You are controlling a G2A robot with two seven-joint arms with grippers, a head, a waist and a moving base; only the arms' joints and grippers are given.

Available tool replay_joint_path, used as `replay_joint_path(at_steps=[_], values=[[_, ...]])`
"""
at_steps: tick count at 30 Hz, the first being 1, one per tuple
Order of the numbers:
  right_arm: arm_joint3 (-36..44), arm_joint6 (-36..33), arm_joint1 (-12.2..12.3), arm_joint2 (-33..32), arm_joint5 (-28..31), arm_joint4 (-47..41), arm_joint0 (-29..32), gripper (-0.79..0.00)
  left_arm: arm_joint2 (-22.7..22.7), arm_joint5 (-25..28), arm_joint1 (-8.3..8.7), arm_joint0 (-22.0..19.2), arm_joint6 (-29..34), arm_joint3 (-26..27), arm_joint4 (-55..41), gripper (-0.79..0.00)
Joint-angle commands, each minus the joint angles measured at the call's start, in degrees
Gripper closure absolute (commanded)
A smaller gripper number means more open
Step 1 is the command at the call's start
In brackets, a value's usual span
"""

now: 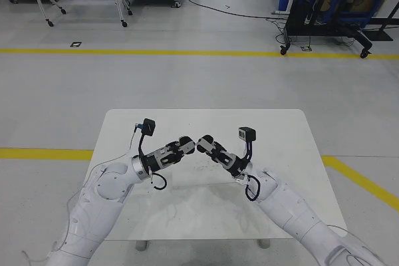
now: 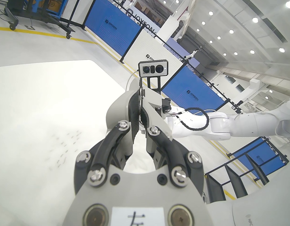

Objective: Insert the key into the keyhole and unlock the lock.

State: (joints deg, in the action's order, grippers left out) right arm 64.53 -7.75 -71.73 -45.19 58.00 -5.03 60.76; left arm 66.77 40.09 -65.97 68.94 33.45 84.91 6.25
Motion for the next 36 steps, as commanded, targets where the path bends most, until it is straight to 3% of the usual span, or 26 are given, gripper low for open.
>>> replay_joint_path(at_steps=[1, 25, 30, 36], values=[[0.02, -0.32, -0.13, -0.58, 0.00, 0.30, 0.24, -0.785, 0.03, -0.13, 0.04, 0.10, -0.17, 0.07, 0.07, 0.000], [0.33, -1.13, -0.25, -1.21, -0.34, 1.99, 0.46, -0.785, 1.35, 1.11, 0.41, 0.38, -0.21, -0.05, -4.19, 0.000], [3.95, -4.77, 1.63, -6.37, 0.00, 20.28, 0.32, -0.785, 0.50, -0.34, 0.41, 0.75, 0.09, 1.51, -2.26, 0.000], [7.13, -14.09, 5.27, -12.91, 0.00, 21.82, 3.02, -0.785, -1.16, -0.14, 0.71, -0.73, 7.54, 1.09, -4.11, 0.000]])
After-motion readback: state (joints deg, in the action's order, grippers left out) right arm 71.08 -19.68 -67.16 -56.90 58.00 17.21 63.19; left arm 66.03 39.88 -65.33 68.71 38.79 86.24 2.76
